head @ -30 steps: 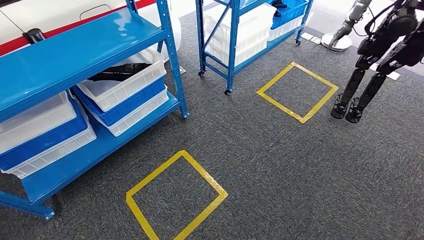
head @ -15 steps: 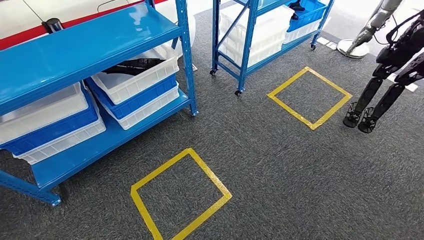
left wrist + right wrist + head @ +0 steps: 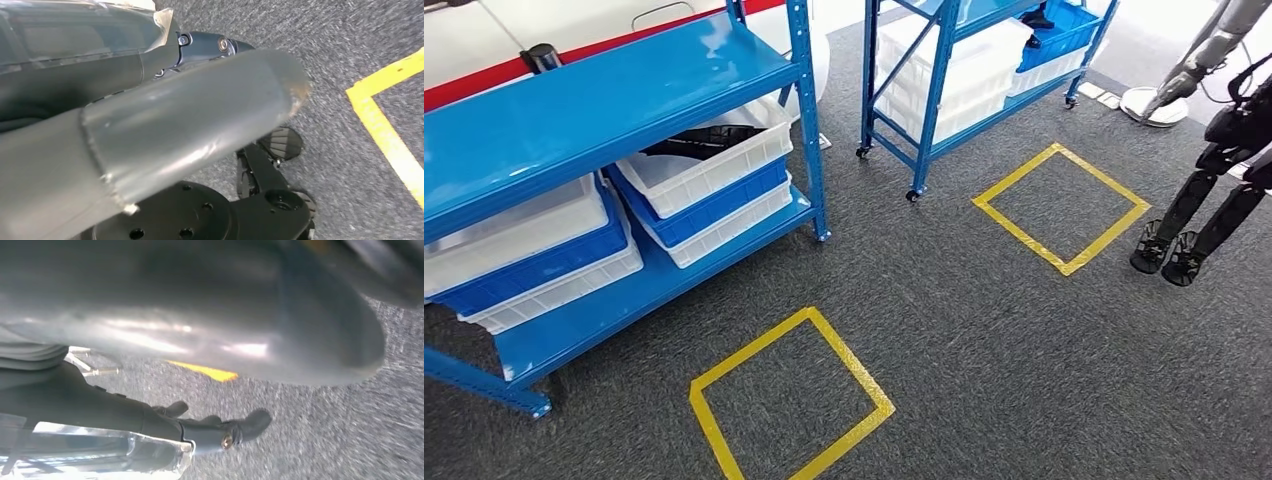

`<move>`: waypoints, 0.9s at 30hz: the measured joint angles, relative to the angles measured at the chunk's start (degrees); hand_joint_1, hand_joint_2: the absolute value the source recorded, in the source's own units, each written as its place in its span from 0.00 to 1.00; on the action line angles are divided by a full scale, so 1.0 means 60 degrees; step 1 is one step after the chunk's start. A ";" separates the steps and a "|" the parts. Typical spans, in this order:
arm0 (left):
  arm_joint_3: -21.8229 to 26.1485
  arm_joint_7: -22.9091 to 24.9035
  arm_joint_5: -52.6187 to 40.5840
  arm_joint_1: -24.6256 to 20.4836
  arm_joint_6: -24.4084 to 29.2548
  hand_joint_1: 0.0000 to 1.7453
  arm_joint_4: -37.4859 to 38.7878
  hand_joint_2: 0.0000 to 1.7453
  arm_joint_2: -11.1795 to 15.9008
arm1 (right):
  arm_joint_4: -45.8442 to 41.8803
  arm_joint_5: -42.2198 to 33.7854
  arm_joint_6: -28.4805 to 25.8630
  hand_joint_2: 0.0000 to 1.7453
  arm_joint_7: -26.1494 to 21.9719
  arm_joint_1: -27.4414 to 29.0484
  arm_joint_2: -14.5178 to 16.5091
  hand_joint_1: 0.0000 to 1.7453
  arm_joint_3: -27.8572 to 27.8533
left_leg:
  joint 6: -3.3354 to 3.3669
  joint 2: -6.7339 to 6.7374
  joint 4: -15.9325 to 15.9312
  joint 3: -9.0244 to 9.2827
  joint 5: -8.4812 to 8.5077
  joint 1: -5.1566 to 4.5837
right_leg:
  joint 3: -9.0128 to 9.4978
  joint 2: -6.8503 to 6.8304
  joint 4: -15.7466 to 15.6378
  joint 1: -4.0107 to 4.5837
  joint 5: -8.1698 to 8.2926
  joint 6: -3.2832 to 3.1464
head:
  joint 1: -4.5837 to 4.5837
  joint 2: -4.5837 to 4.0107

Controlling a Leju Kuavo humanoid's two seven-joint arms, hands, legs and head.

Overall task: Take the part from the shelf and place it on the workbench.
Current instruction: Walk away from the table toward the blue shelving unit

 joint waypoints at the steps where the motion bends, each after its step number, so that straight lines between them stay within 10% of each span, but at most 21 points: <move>1: 0.0009 0.0005 0.0011 0.0001 0.0007 0.00 0.0000 0.00 0.0000 | 0.0000 0.0005 -0.0001 0.00 -0.0004 0.0013 0.0004 0.00 0.0002 | -0.0034 0.0019 0.0113 -0.0012 -0.0034 0.0020 | 0.0067 0.0011 -0.0017 -0.0025 -0.0016 -0.0083 | -0.0017 0.0000; 6: 0.0035 0.0018 0.0065 0.0001 0.0060 0.00 0.0000 0.00 -0.0015 | 0.0000 0.0021 -0.0004 0.00 -0.0044 0.0013 0.0004 0.00 0.0009 | -0.0212 0.0117 0.2487 -0.1553 -0.0910 0.0065 | 0.0355 0.0024 -0.0050 0.0008 -0.0204 -0.0358 | -0.0053 -0.0001; 8: 0.0069 0.0075 0.0106 0.0022 0.0151 0.00 0.0002 0.00 -0.0015 | 0.0000 0.0036 -0.0011 0.00 -0.0085 0.0019 0.0001 0.00 0.0011 | -0.0193 0.0124 0.2632 -0.1962 -0.0806 0.0061 | 0.0501 0.0042 -0.0046 0.0046 -0.0304 -0.0403 | -0.0060 -0.0001; 12: 0.0159 0.0212 0.0155 0.0010 0.0289 0.00 0.0003 0.00 0.0007 | 0.0008 0.0160 0.0048 0.00 -0.0086 0.0040 0.0033 0.00 0.0030 | 0.0161 0.0607 0.0728 -0.1607 0.0642 -0.0121 | 0.0789 -0.0048 -0.0047 0.0151 -0.0565 -0.0355 | -0.0084 -0.0001; 18: 0.0218 0.0241 0.0176 -0.0048 0.0356 0.00 0.0000 0.00 -0.0025 | 0.0006 0.0201 0.0168 0.00 0.0005 0.0004 0.0041 0.00 0.0044 | 0.0359 0.0374 0.0160 -0.1296 0.0976 -0.0117 | 0.0795 -0.0242 0.0293 0.0265 -0.1014 -0.0085 | -0.0090 -0.0001; 22: 0.0245 0.0246 0.0178 -0.0060 0.0369 0.00 0.0000 0.00 -0.0049 | 0.0004 0.0230 0.0168 0.00 0.0019 0.0002 0.0018 0.00 0.0044 | 0.0418 -0.0040 0.0104 -0.1238 0.0973 -0.0069 | -0.0364 -0.0002 0.2407 0.0109 -0.1799 -0.0031 | -0.0069 -0.0001; 27: 0.0263 0.0258 0.0204 -0.0032 0.0427 0.00 0.0000 0.00 -0.0073 | 0.0008 0.0316 0.0168 0.00 0.0020 0.0007 -0.0032 0.00 0.0066 | 0.0222 -0.0617 0.0181 -0.1172 0.0883 -0.0025 | 0.0350 0.0341 0.0308 -0.0109 -0.0584 0.0410 | -0.0053 -0.0001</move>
